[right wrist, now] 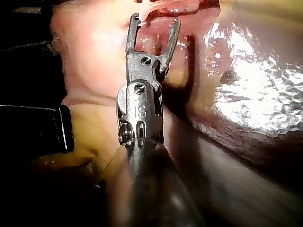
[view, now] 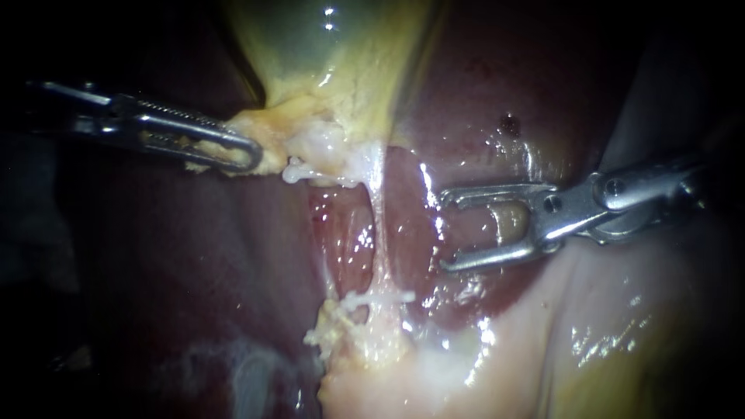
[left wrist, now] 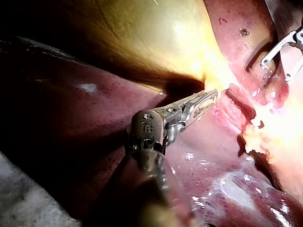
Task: Going back first clip right tube
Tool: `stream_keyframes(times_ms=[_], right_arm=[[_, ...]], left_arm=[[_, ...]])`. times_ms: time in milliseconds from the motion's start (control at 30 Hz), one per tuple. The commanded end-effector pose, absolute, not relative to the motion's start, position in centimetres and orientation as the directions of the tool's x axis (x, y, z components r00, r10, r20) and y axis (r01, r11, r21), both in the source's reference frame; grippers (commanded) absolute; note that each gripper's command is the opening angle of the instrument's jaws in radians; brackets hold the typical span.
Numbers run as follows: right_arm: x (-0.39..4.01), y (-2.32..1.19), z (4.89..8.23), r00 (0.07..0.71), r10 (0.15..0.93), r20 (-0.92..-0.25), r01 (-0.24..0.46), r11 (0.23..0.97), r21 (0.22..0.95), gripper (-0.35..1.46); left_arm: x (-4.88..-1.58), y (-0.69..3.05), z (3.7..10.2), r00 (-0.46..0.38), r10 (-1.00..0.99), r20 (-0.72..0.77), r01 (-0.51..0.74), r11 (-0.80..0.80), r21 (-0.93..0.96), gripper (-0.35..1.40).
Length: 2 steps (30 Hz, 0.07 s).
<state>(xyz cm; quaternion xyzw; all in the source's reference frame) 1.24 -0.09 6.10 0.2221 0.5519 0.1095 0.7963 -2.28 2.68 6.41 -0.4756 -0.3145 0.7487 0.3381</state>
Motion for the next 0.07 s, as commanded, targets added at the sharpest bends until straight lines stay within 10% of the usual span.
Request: stream_keyframes(times_ms=[33,67], right_arm=[[1.24,-0.09,6.1,0.367,0.419,-0.83,0.071,0.877,0.475,0.5],[1.24,-0.09,6.1,0.367,0.419,-0.83,0.071,0.877,0.475,0.5]], left_arm=[[-2.28,2.68,6.41,-0.319,0.806,-0.499,-0.207,-0.573,-0.793,-0.35],[-2.28,2.68,6.42,-0.319,0.806,-0.499,-0.207,-0.573,-0.793,-0.35]])
